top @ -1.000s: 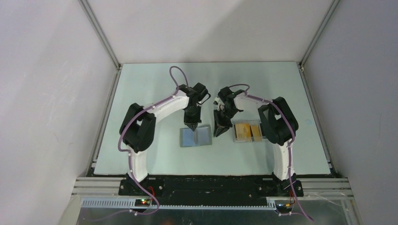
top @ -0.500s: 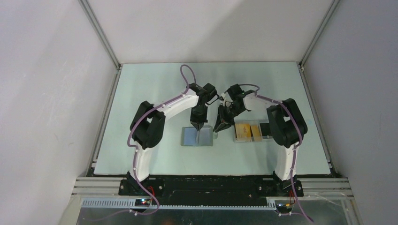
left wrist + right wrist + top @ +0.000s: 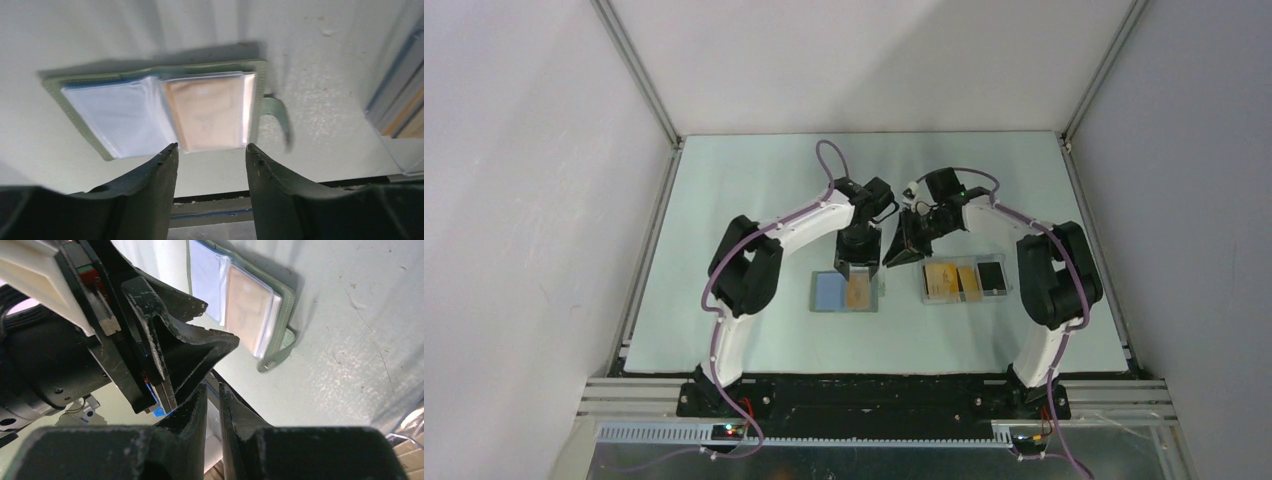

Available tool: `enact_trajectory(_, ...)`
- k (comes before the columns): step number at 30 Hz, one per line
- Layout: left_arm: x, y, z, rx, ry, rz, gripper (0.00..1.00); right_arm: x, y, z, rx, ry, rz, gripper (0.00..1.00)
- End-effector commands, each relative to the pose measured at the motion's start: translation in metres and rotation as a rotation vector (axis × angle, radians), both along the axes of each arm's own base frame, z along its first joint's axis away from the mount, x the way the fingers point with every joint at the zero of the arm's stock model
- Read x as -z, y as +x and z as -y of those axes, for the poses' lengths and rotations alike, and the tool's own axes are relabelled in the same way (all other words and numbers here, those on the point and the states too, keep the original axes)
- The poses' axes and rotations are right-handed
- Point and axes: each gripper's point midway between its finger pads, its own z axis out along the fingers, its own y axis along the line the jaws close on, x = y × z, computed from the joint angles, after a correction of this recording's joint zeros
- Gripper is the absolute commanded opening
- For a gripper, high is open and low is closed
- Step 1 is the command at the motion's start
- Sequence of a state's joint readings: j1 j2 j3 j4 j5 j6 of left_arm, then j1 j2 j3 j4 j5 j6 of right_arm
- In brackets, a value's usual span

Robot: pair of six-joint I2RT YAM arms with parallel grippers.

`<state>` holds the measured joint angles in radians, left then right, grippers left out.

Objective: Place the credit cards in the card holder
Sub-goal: Insert the credit card into the card holder.

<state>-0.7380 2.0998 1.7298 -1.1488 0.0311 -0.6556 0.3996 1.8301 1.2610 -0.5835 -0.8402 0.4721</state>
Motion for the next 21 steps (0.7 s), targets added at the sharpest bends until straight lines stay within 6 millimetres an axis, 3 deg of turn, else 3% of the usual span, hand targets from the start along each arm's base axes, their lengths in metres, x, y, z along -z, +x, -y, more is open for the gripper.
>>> enact_trajectory(1, -0.012, 0.0, 0.028, -0.003, -0.14, -0.002, 0.58, -0.027, 0.002, 0.008, 0.022, 0.041, 0.047, 0.19)
enact_trajectory(6, -0.007, -0.002, 0.036, -0.007, -0.199, -0.008, 0.65, -0.04, 0.002, 0.022, 0.042, 0.021, 0.089, 0.2)
enact_trajectory(10, -0.023, 0.008, 0.035, -0.032, -0.282, 0.08, 0.72, -0.05, 0.006, 0.041, 0.08, -0.037, 0.159, 0.25)
enact_trajectory(16, -0.064, 0.025, 0.045, -0.048, -0.472, 0.228, 0.74, -0.037, 0.012, 0.098, 0.162, -0.225, 0.191, 0.33)
enact_trajectory(21, -0.082, 0.032, 0.066, -0.054, -0.607, 0.256, 0.75, -0.017, 0.01, 0.146, 0.238, -0.358, 0.167, 0.43)
